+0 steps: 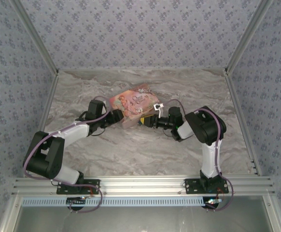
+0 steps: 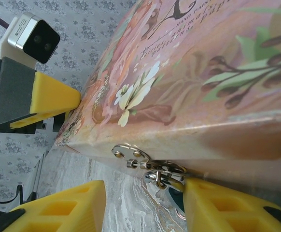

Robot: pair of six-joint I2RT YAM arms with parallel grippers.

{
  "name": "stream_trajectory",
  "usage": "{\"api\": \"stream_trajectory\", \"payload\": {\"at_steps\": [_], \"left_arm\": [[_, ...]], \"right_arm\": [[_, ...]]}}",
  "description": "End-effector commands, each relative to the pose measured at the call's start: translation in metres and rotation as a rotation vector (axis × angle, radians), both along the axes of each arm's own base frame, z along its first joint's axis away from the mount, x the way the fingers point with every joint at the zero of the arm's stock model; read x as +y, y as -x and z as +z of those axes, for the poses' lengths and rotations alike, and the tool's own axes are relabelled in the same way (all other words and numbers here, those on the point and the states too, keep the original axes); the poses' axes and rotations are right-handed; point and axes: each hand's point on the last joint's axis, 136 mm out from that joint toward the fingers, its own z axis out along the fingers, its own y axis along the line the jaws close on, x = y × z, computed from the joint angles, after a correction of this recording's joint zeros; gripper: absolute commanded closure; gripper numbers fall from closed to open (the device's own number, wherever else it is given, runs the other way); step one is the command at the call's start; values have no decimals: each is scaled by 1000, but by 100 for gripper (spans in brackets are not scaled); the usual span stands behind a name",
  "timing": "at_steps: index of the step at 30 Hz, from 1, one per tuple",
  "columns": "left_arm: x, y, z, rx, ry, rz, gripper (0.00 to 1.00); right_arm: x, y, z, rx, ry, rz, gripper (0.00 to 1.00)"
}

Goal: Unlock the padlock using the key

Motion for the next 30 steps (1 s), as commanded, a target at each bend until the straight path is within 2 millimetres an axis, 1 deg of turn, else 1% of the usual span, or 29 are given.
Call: {"api": "stream_trajectory", "payload": {"at_steps": [1, 3, 10, 23, 26, 28, 30], "left_arm": [[4, 12, -14, 56, -33, 5, 22], [4, 11, -13, 52, -31, 5, 22], [5, 12, -14, 58, -36, 5, 22], [4, 14, -14, 60, -31, 7, 22], [5, 14, -15, 63, -32, 9, 22], [4, 14, -15, 63, -29, 9, 22], [4, 14, -15, 62, -28, 8, 22]], "right_arm": [[7, 8, 14, -54, -43, 66, 58], [8, 8, 14, -55, -44, 70, 62], [8, 8, 14, -54, -42, 71, 70], [7, 1, 5, -21, -12, 24, 86], [10, 2, 2, -6, -4, 30, 84], [12, 4, 0, -31, 16, 41, 78], [15, 6, -3, -31, 30, 49, 76]]}}
